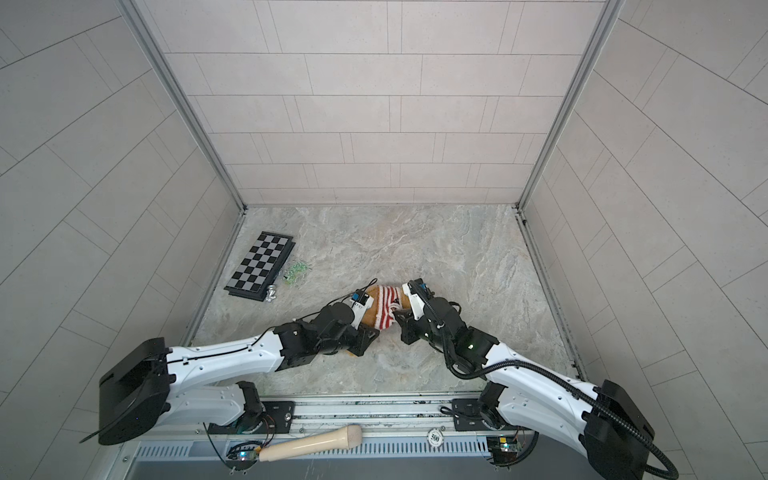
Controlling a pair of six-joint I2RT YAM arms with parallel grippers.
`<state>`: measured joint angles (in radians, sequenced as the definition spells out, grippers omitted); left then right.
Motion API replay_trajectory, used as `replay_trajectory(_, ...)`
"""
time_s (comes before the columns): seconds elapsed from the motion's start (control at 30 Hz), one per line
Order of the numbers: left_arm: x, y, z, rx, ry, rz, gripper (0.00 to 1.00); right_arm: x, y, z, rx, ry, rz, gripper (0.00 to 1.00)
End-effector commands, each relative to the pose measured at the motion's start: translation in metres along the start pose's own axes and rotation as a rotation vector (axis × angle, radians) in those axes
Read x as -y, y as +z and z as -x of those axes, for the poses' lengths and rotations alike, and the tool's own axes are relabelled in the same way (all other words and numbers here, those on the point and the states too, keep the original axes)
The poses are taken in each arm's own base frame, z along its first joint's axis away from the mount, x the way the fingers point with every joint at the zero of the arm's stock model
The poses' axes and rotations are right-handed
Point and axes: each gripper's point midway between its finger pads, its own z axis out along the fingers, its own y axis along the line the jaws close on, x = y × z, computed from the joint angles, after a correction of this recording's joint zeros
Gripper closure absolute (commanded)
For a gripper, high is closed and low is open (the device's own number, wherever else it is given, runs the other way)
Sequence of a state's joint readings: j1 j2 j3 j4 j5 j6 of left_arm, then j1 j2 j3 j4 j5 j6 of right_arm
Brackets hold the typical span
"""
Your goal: Dress the teddy bear
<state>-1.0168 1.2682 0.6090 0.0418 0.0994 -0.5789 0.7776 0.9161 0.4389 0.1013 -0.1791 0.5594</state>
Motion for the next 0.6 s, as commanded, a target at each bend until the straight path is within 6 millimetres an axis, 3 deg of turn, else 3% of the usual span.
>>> replay_trajectory(0.0,-0.007,0.002,-0.005,-0.001,0.012,0.026,0.76,-0.007,-0.007,0.019,0.073,0.014,0.023,1.0)
replay_trajectory(0.33,-0.007,-0.001,-0.002,0.024,0.017,0.019,0.91,-0.008,-0.006,0.019,0.07,0.021,0.028,1.0)
replay_trajectory(0.4,-0.005,-0.001,-0.001,0.026,0.022,0.014,0.87,-0.008,-0.007,0.018,0.069,0.021,0.029,1.0)
replay_trajectory(0.57,0.002,-0.005,0.009,0.056,0.044,-0.006,0.56,-0.008,-0.005,0.016,0.063,0.023,0.033,1.0)
